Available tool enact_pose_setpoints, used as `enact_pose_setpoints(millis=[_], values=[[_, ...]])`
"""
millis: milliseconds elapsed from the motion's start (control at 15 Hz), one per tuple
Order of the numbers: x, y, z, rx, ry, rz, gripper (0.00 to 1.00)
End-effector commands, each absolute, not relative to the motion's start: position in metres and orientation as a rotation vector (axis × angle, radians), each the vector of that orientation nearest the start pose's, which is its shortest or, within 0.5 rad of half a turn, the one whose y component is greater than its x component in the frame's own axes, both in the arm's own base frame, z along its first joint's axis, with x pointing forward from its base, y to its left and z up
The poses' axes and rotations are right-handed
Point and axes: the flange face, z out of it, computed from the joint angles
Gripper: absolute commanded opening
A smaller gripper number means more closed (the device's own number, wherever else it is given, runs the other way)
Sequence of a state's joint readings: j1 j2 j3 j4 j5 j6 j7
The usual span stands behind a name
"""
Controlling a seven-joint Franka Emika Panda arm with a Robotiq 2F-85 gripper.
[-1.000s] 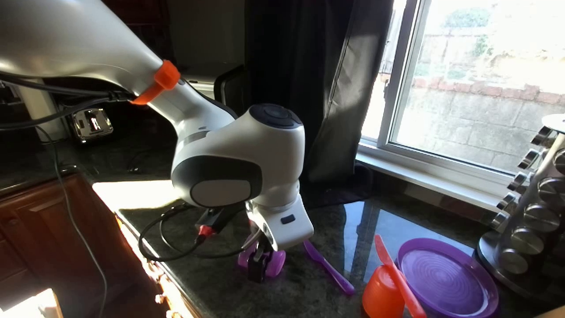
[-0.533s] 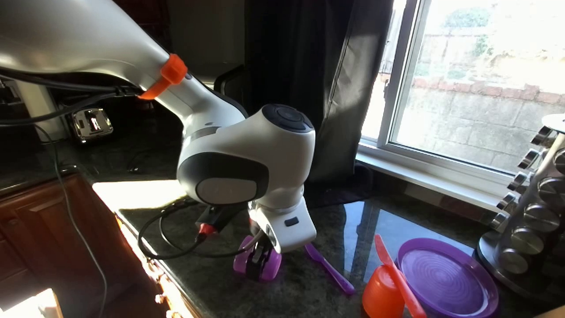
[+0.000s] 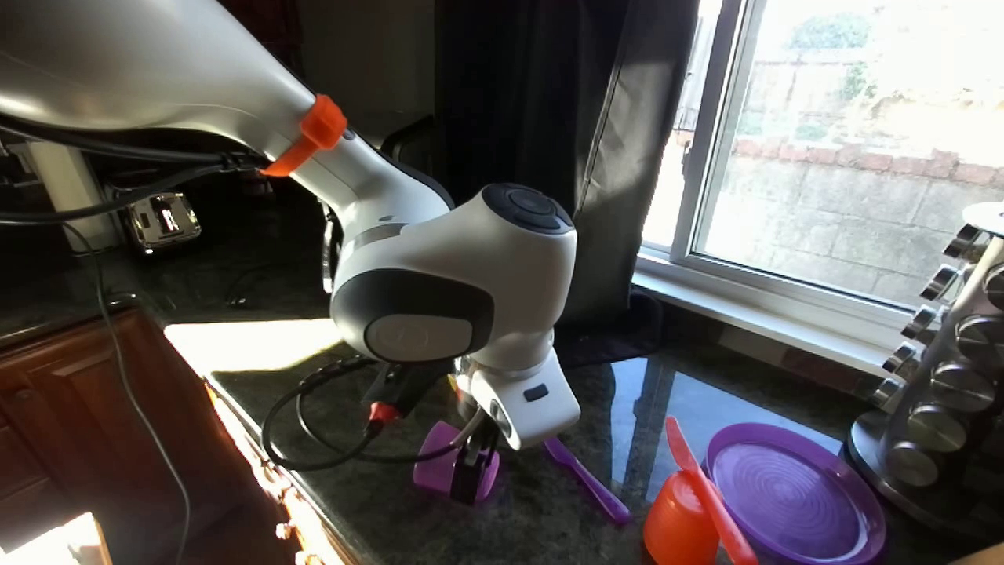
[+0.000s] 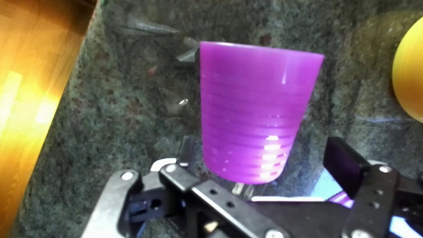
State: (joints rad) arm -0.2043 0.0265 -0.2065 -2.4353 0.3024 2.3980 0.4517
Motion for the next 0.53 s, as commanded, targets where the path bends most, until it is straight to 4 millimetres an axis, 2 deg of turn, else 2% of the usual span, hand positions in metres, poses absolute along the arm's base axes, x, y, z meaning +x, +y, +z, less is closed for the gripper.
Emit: enact_pose_setpoints(millis=[0, 200, 267, 333, 467], values=[[0.448, -0.1972, 0.2783, -2.558, 1.488, 0.088, 1.0], [0.4531, -0.1986, 0.2715, -2.584, 1.458, 0.104, 1.0], [0.4539, -0.1991, 0.2697, -2.588, 1.452, 0.11, 0.94], [0.4542, -0.1995, 0.2692, -2.588, 1.448, 0.11, 0.75], [0.4513, -0.1986, 0.2731, -2.577, 1.455, 0.105, 0.58]])
